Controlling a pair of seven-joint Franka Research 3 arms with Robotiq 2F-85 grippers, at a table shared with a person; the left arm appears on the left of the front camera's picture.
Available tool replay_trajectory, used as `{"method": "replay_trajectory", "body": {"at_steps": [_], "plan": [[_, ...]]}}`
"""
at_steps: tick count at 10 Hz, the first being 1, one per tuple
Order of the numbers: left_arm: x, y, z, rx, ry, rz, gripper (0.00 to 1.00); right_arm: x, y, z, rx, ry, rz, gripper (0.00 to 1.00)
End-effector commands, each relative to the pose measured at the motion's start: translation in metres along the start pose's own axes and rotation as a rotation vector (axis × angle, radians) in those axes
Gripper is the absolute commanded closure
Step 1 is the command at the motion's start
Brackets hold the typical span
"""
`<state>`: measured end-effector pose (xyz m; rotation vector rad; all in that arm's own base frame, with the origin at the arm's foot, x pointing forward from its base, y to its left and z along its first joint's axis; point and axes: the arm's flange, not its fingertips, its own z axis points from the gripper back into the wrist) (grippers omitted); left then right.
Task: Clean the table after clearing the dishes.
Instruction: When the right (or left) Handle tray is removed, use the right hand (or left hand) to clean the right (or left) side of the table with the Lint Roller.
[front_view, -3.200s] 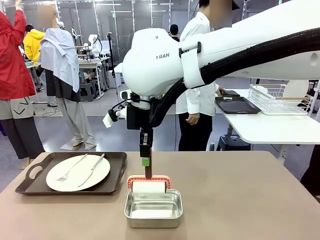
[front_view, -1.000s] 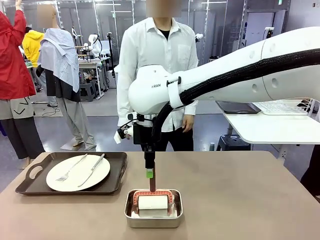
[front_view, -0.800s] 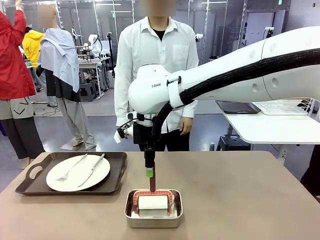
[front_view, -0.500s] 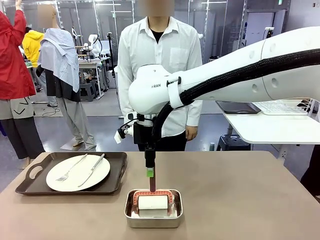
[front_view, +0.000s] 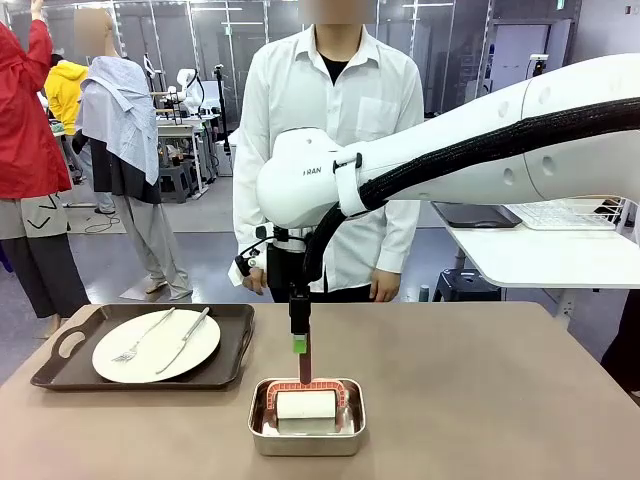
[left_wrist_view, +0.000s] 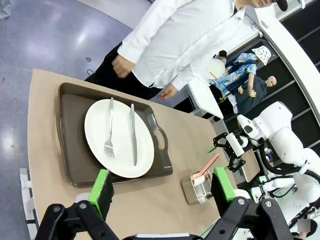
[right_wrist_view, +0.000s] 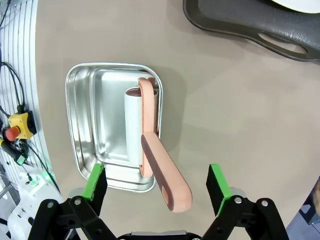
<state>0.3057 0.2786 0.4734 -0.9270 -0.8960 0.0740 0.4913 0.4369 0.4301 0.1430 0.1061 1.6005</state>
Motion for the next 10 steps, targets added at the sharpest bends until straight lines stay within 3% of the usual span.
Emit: {"method": "replay_trajectory", "body": {"at_steps": [1,5,6,8,10], "plan": [[0.001,0.000,0.004,-0.002,0.003,-0.007,0.00,0.000,0.002,0.000,0.005,-0.007,0.003,0.00],[0.001,0.000,0.004,-0.002,0.003,-0.007,0.00,0.000,0.000,0.000,0.000,0.000,0.000,0.00],[0.001,0.000,0.004,-0.002,0.003,-0.007,0.00,-0.018,-0.010,0.021,-0.038,-0.104,-0.149,0.00],[0.001,0.000,0.004,-0.002,0.003,-0.007,0.00,-0.087,-0.010,0.076,0.042,-0.490,-0.385,0.00],[0.001,0.000,0.004,-0.002,0.003,-0.007,0.00,-0.181,-0.004,0.104,0.150,-0.797,-0.602,0.00]]}}
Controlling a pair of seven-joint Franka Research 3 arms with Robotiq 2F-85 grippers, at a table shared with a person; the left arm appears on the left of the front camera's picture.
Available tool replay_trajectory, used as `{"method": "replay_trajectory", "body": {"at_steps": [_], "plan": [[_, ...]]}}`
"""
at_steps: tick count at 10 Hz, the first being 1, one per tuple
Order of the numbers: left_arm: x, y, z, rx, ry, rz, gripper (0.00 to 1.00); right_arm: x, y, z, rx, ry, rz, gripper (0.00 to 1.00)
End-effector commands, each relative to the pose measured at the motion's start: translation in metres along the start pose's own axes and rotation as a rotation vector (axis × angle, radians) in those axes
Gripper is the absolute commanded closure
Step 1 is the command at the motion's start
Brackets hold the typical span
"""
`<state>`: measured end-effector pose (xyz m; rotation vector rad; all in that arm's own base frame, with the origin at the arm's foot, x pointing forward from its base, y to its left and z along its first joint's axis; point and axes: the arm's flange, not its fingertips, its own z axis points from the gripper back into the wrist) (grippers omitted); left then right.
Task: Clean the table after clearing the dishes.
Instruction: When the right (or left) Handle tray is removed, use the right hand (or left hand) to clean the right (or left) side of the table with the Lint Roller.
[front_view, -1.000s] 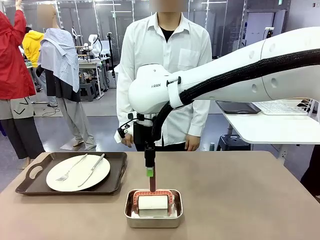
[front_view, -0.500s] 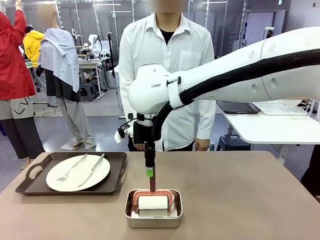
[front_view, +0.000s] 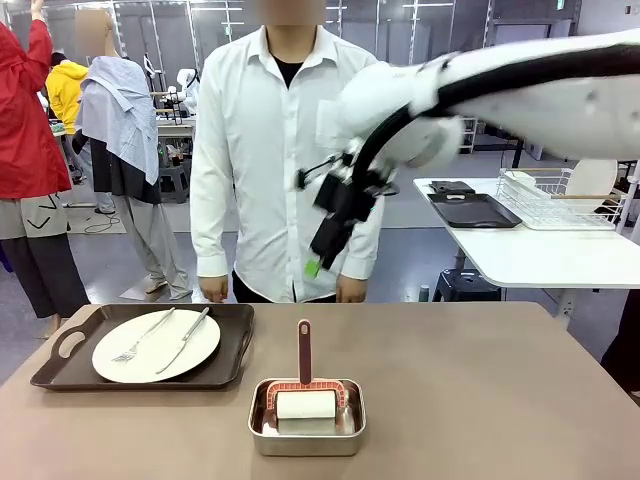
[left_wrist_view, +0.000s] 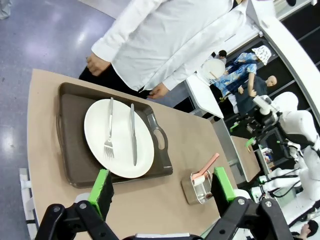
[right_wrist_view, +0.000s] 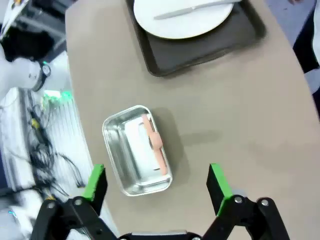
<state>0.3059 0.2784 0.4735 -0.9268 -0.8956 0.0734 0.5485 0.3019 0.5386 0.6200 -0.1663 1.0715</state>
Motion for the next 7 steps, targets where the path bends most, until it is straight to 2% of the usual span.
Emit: {"method": "replay_trajectory", "body": {"at_steps": [1,3,6,7], "plan": [[0.001,0.000,0.004,-0.002,0.002,-0.006,0.00,-0.106,-0.013,0.054,0.036,-0.387,-0.338,0.00],[0.001,0.000,0.004,-0.002,0.002,-0.006,0.00,-0.201,-0.029,0.113,0.108,-0.636,-0.546,0.00],[0.001,0.000,0.004,-0.002,0.002,-0.006,0.00,-0.325,-0.032,0.181,-0.033,-0.857,-0.846,0.00],[0.001,0.000,0.004,-0.002,0.002,-0.006,0.00,-0.367,-0.034,0.199,-0.046,-0.964,-0.941,0.00]]}}
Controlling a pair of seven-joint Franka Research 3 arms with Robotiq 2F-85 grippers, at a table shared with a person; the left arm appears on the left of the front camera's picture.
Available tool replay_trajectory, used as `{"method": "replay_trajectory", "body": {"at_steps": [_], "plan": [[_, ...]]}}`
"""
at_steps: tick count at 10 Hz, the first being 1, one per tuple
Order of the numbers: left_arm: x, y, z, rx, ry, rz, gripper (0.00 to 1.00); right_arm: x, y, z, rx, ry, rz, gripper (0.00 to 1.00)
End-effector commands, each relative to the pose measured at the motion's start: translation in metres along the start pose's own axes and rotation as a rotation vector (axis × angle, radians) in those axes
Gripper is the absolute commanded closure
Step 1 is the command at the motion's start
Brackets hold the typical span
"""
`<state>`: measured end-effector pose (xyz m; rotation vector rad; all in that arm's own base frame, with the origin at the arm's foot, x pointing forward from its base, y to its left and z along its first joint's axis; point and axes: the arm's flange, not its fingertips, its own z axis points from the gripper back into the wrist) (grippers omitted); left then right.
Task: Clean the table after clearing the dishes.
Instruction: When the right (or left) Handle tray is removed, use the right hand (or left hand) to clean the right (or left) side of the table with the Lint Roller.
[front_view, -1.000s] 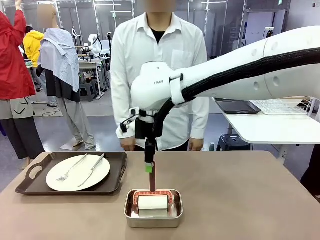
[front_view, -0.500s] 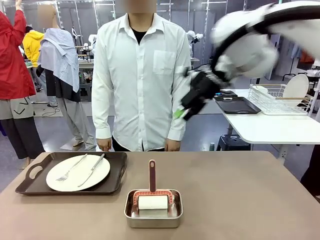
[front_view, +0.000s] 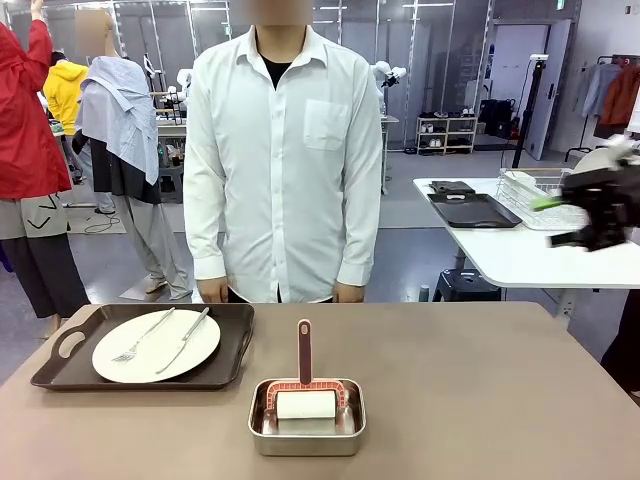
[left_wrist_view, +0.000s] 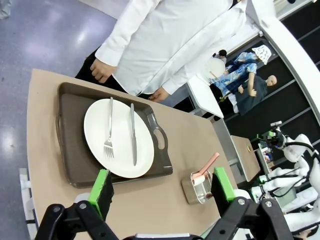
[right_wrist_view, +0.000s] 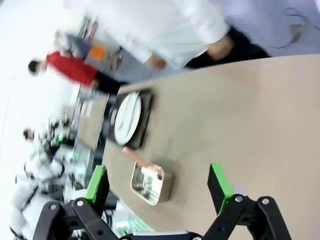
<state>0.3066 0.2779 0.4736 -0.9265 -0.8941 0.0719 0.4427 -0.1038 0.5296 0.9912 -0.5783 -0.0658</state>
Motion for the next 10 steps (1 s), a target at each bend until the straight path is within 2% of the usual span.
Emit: {"method": "replay_trajectory", "body": {"at_steps": [1,2,3,4,6,7,8,9,10], "plan": [[0.001,0.000,0.005,-0.002,0.000,-0.006,0.00,-0.014,-0.023,0.044,-0.052,-0.230,-0.182,0.00],[0.001,0.000,0.005,-0.002,0.000,-0.006,0.00,-0.028,-0.053,0.079,-0.080,-0.315,-0.284,0.00],[0.001,0.000,0.005,-0.002,0.000,-0.006,0.00,-0.051,-0.079,0.106,-0.080,-0.442,-0.387,0.00],[0.001,0.000,0.005,-0.002,0.000,-0.006,0.00,-0.071,-0.097,0.119,-0.202,-0.464,-0.465,0.00],[0.001,0.000,0.005,-0.002,0.000,-0.006,0.00,-0.103,-0.121,0.124,-0.235,-0.537,-0.566,0.00],[0.001,0.000,0.005,-0.002,0.000,-0.006,0.00,-0.109,-0.127,0.118,-0.253,-0.546,-0.589,0.00],[0.001,0.000,0.005,-0.002,0.000,-0.006,0.00,-0.105,-0.128,0.106,-0.211,-0.551,-0.558,0.00],[0.001,0.000,0.005,-0.002,0.000,-0.006,0.00,-0.108,-0.143,0.135,-0.263,-0.511,-0.552,0.00],[0.001,0.000,0.005,-0.002,0.000,-0.006,0.00,-0.108,-0.143,0.135,-0.263,-0.511,-0.552,0.00]]}}
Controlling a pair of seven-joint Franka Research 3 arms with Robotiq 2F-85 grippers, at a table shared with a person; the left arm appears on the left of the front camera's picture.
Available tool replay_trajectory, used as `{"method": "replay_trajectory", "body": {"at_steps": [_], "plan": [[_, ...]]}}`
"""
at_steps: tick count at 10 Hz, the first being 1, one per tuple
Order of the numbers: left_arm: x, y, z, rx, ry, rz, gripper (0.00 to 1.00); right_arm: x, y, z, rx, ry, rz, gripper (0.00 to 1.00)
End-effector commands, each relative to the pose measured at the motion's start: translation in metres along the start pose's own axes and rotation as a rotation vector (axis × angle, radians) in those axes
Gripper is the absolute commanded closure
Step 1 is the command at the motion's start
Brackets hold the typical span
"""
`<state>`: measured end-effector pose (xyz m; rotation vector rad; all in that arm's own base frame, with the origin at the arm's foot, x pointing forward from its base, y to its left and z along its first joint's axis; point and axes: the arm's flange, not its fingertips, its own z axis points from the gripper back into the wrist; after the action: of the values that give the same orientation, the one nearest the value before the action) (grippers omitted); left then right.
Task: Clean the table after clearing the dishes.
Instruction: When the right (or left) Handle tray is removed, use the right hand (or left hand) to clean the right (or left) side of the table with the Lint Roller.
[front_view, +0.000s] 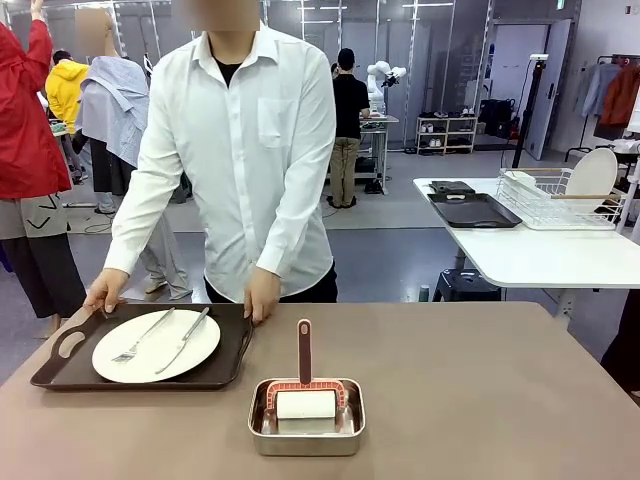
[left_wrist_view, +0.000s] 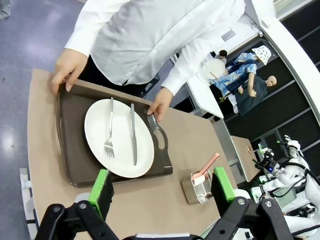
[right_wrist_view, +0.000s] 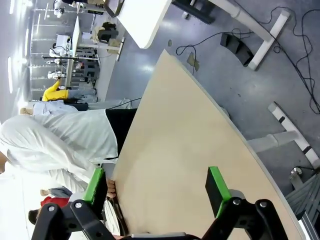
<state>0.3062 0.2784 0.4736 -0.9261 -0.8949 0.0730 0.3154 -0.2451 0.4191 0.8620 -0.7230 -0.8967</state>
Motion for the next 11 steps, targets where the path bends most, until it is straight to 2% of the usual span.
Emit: {"method": "replay_trajectory", "body": {"at_steps": [1,11], "plan": [[0.0007,-0.0003,0.0041,-0.002,0.001,-0.006,0.00,0.0080,0.0000,0.0057,-0.007,0.004,0.014,0.00],[0.0007,-0.0003,0.0041,-0.002,0.001,-0.006,0.00,0.0080,0.0000,0.0057,-0.007,0.004,0.014,0.00]]}}
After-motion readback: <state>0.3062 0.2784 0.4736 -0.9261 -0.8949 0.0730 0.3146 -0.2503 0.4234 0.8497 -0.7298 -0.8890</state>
